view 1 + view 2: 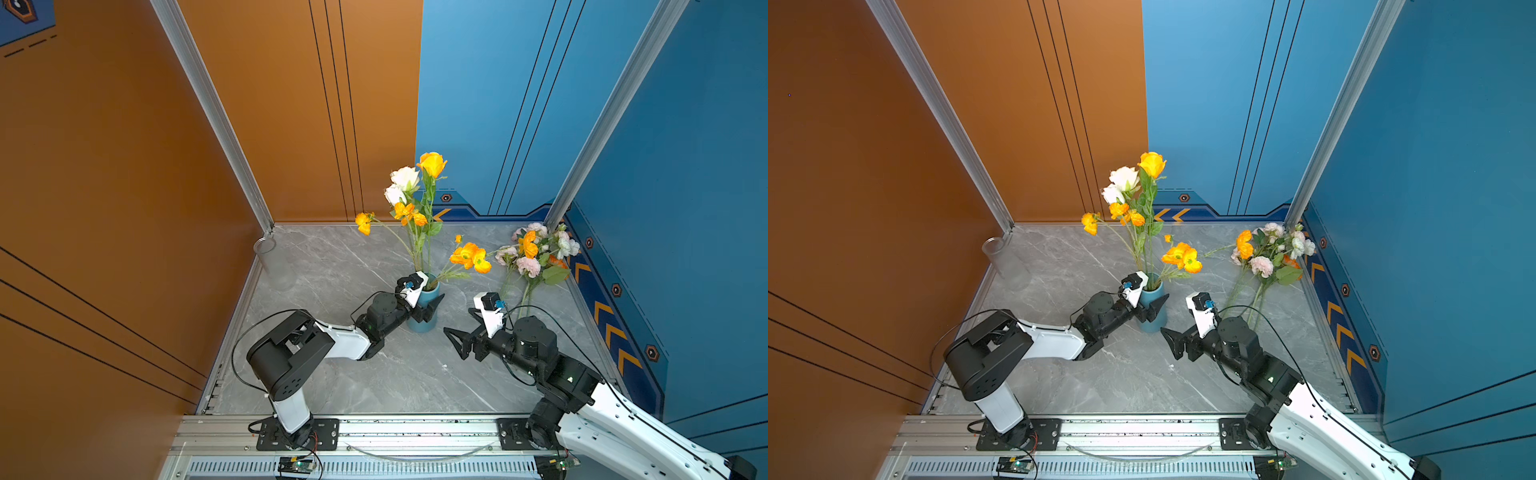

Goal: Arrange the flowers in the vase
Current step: 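Open right gripper and draw it back while left gripper moves to the vase, then push the teal vase farther from the robot with the left gripper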

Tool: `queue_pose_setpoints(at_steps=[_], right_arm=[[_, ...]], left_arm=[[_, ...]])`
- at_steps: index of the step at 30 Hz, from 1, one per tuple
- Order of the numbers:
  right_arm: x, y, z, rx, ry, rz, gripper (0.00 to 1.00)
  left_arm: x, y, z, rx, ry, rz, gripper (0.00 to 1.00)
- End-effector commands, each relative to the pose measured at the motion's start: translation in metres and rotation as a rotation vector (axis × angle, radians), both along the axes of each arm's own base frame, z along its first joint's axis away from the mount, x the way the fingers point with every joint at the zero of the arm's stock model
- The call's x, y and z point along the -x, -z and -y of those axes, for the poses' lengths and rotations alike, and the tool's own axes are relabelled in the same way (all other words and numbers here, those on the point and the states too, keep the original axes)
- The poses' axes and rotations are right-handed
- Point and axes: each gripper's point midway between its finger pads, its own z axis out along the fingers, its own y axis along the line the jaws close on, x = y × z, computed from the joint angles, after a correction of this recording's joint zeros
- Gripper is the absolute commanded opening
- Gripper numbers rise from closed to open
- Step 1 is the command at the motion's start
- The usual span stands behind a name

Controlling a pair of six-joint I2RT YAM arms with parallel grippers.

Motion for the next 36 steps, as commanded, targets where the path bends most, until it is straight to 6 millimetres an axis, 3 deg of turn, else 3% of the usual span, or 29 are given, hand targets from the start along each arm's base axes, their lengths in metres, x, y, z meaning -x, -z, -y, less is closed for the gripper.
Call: queue_pose_setpoints(at_steps=[1, 4, 9, 15, 16, 19, 28, 31, 36], right_arm=[[-0.008, -0.006, -0.005, -0.008, 0.005, 0.039, 1.00], [-0.014, -0.005, -0.010, 0.002, 0.000, 0.038, 1.00], [-0.032, -0.004, -0.002, 0.000, 0.063, 0.015, 1.00], [-0.066, -0.004, 0.021, -0.078, 0.162, -0.023, 1.00], [-0.071, -0.003, 0.024, -0.068, 0.178, -0.026, 1.00], [-0.083, -0.002, 0.031, -0.063, 0.193, -0.031, 1.00], [-0.110, 0.009, 0.037, -0.090, 0.199, -0.066, 1.00], [-0.119, 0.013, 0.041, -0.106, 0.205, -0.084, 1.00], [-0.132, 0.022, 0.046, -0.115, 0.221, -0.109, 1.00]], left_arm=[[-0.004, -0.011, 0.000, 0.035, 0.028, 0.025, 0.72], [-0.004, -0.020, -0.001, 0.065, 0.048, 0.061, 0.61], [-0.028, -0.056, -0.008, 0.167, 0.029, 0.135, 0.57], [-0.088, -0.098, -0.015, 0.267, -0.016, 0.195, 0.51], [-0.101, -0.109, -0.014, 0.290, -0.018, 0.218, 0.50], [-0.137, -0.118, -0.004, 0.291, -0.016, 0.245, 0.49], [-0.240, -0.109, 0.004, 0.211, -0.053, 0.277, 0.48], [-0.263, -0.108, 0.000, 0.202, -0.061, 0.289, 0.48], [-0.284, -0.105, -0.003, 0.162, -0.065, 0.282, 0.49]])
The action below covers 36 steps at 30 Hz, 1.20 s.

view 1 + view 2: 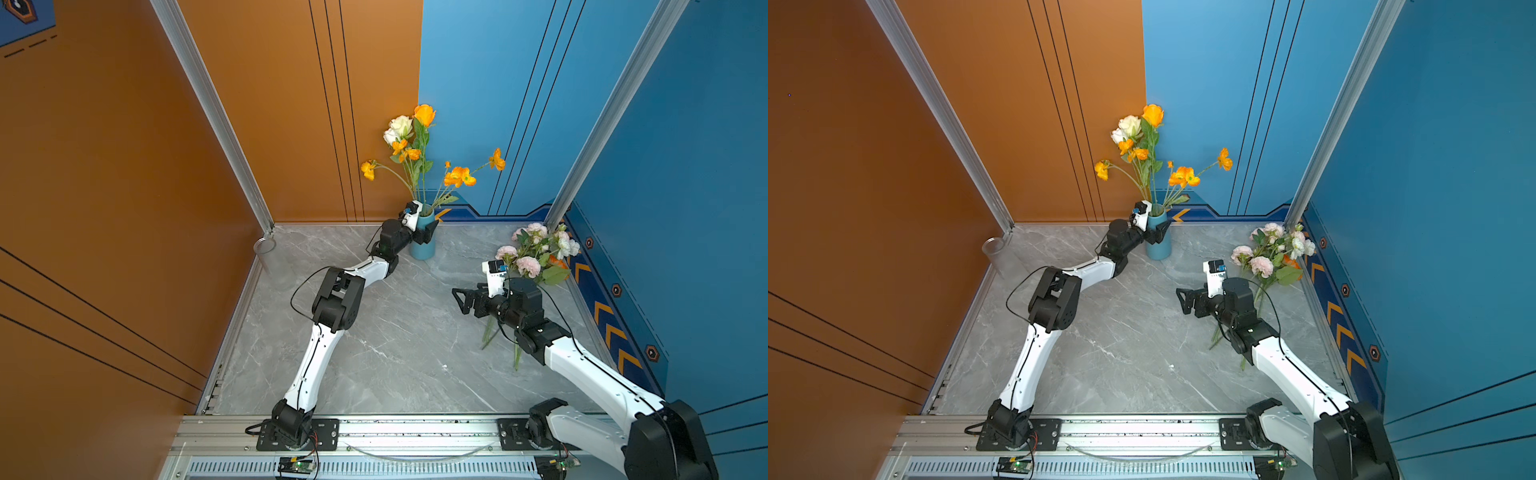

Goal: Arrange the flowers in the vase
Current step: 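Push the teal vase farther from the robot with the left gripper, then open left gripper and draw back from the teal vase while right gripper shifts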

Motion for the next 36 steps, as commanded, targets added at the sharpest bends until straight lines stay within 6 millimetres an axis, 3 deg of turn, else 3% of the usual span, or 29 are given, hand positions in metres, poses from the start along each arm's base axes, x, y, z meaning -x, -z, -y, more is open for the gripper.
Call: queue_pose_setpoints(at_steps=[1, 7, 15, 23, 28, 32, 36], right_arm=[[-0.013, -0.020, -0.002, -0.057, -0.009, 0.046, 1.00], [-0.024, -0.020, -0.001, -0.075, -0.010, 0.041, 1.00], [-0.024, -0.016, 0.001, -0.077, -0.009, 0.029, 1.00], [-0.025, -0.011, 0.005, -0.080, -0.008, 0.025, 1.00], [-0.029, -0.016, 0.001, -0.093, -0.025, 0.024, 1.00], [-0.028, -0.016, 0.002, -0.091, -0.020, 0.023, 0.99], [-0.024, -0.016, 0.008, -0.069, -0.002, 0.031, 0.99]], left_arm=[[0.002, -0.087, -0.008, 0.047, 0.017, 0.211, 0.49], [-0.008, -0.077, -0.011, 0.036, 0.020, 0.188, 0.54], [-0.006, -0.061, -0.001, 0.017, 0.021, 0.170, 0.98], [-0.005, -0.050, 0.001, 0.010, 0.032, 0.150, 0.98], [-0.002, -0.049, -0.009, 0.015, 0.013, 0.145, 0.98], [0.011, -0.055, -0.022, 0.038, 0.002, 0.154, 0.98], [0.037, -0.060, -0.037, 0.087, 0.039, 0.164, 0.98]])
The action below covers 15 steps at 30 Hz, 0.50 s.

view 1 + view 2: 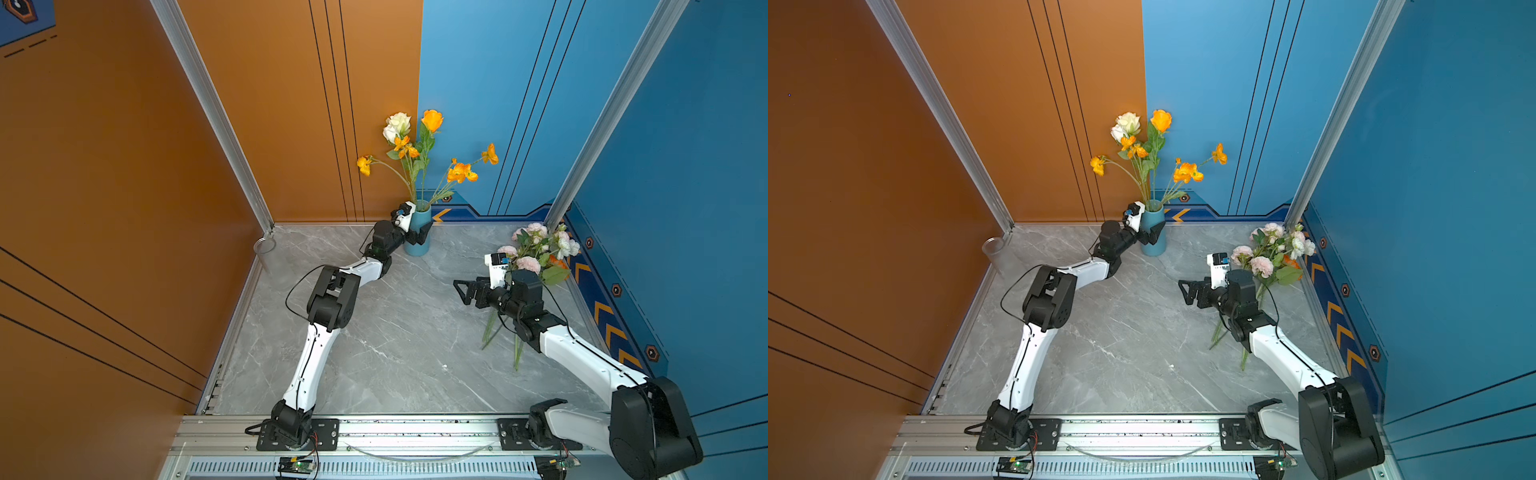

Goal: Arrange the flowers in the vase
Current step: 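Open left gripper and draw back from the teal vase while right gripper shifts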

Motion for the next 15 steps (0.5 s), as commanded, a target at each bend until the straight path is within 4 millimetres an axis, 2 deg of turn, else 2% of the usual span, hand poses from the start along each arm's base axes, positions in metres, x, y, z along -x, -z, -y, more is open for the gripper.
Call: queue_pose_setpoints(at_steps=[1, 5, 11, 15], right_arm=[[0.001, -0.016, 0.006, 0.003, 0.012, 0.045, 0.99], [0.007, -0.019, 0.009, 0.013, 0.015, 0.049, 1.00], [0.022, -0.021, 0.005, 0.043, -0.012, 0.065, 1.00], [0.034, -0.017, -0.008, 0.120, -0.053, 0.075, 1.00]], left_arm=[[0.028, -0.065, -0.017, 0.119, 0.046, 0.124, 0.98], [0.053, -0.066, -0.039, 0.185, 0.034, 0.107, 0.98], [0.100, -0.057, -0.064, 0.164, -0.032, 0.056, 0.98], [0.151, -0.045, -0.082, 0.112, -0.122, -0.001, 0.98]])
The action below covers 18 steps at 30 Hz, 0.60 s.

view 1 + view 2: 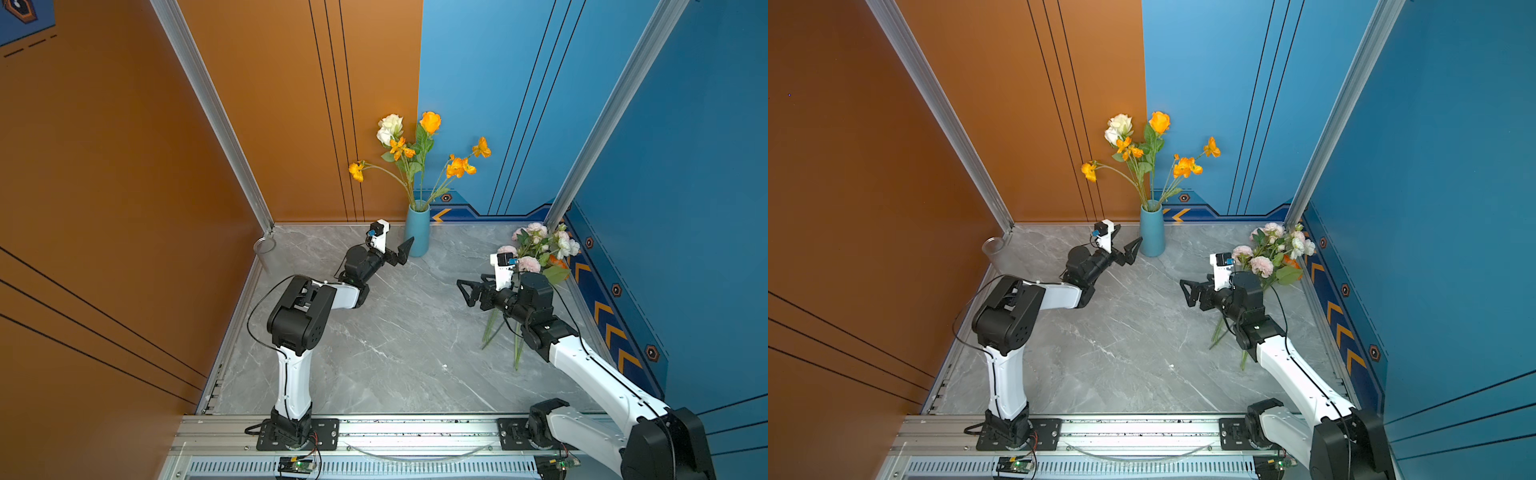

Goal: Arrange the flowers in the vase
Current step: 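Open left gripper and draw back from the teal vase while right gripper shifts, then move the left gripper to the clear glass vase near the far corner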

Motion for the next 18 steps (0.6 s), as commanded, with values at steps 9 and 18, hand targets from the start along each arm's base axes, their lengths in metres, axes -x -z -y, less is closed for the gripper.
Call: queue_pose_setpoints(at_steps=[9, 18], right_arm=[[0.017, -0.005, -0.079, 0.130, -0.174, 0.059, 1.00], [0.018, 0.017, -0.129, 0.113, -0.210, -0.038, 1.00]], left_arm=[[0.133, -0.003, -0.100, -0.321, -0.483, -0.221, 0.98], [0.194, 0.015, -0.187, -0.403, -0.774, -0.340, 0.98]])
